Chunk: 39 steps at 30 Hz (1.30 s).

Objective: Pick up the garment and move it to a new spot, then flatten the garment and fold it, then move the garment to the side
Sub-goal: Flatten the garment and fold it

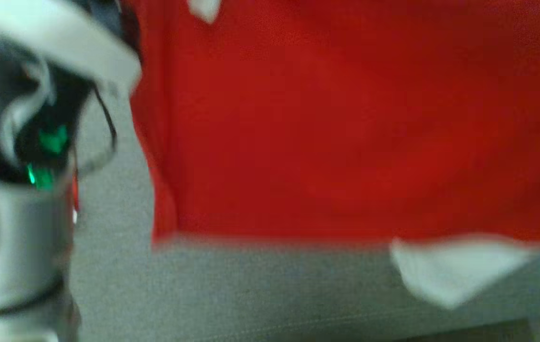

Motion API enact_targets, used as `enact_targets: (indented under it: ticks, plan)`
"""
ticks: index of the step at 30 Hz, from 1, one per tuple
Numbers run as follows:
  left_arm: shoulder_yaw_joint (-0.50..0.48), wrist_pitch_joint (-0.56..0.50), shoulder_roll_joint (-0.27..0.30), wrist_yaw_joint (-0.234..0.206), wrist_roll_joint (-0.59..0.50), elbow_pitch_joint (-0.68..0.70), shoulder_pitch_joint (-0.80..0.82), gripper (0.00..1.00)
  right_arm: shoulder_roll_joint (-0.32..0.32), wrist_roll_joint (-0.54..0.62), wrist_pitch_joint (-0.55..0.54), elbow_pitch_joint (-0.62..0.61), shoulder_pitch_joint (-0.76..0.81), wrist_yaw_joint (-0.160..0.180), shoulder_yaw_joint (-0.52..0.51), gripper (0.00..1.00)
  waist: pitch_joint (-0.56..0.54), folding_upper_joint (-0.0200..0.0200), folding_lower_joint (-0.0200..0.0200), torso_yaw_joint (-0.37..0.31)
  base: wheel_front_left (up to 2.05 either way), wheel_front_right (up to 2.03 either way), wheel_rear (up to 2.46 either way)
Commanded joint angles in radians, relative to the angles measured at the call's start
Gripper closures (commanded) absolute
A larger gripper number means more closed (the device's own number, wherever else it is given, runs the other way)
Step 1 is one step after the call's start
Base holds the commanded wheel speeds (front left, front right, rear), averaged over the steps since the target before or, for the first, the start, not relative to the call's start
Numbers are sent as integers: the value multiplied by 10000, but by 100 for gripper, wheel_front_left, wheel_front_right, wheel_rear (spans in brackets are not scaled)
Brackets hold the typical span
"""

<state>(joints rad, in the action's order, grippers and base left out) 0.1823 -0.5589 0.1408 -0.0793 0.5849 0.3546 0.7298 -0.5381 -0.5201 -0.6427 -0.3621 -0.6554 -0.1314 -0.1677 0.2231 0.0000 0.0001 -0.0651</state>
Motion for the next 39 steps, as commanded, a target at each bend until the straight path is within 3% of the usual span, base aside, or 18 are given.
enact_targets:
  ticks: [1, 7, 13, 18, 23, 27, 28, 29, 33, 39]
  plan:
    - [-426, 320, 445, 83, -512, -565, 1353, 100, -249, 164, 261, 503, -1376, 7, 563, 100, 1559, 0, -1, 225, 0, 0, 0]
    - [-74, 2095, 735, 467, -2126, -4259, 4560, 100, 404, 1582, 1472, 3712, -5260, 7, 1800, 100, 3174, 0, -1, 329, 0, 0, 0]
    - [3, 4152, 645, 299, -3074, -6940, 7072, 100, 1064, 2971, 3110, 6072, -8101, 7, 2109, 100, 4164, 0, -1, 184, 0, 0, 0]
    - [211, 5925, 457, 397, -3399, -8714, 7846, 100, 1317, 3210, 4522, 7633, -8776, 7, 2668, 100, 4409, 0, -1, 26, 0, 0, 0]
    - [503, 6915, 339, 737, -3308, -9614, 6389, 100, 807, 2215, 5410, 8014, -6657, 7, 4081, 100, 3847, 0, -1, -7, 0, 0, 0]
    - [591, 7104, 454, 900, -3067, -9541, 4366, 100, 133, 1172, 5641, 7403, -4283, 7, 4991, 100, 3239, 0, -1, -6, 0, 0, 0]
    - [726, 6942, 555, 1008, -2875, -9117, 2570, 100, -417, 576, 5580, 6730, -2357, 7, 5404, 100, 2662, 0, -1, 37, 0, 0, 0]
    - [799, 6907, 569, 999, -2840, -8948, 1901, 100, -607, 476, 5539, 6534, -1667, 7, 5512, 100, 2373, 0, -1, 83, 0, 0, 0]
    - [1073, 6568, 643, 928, -2641, -7958, -724, 100, -1077, 55, 5168, 5648, 940, 7, 5518, 100, 1275, 0, -1, 177, 0, 0, 0]
    - [1255, 5955, 732, 311, -2250, -5649, -4599, 100, -1161, 134, 4327, 4206, 4593, 7, 4533, 100, -192, 0, -1, 280, 0, 0, 0]
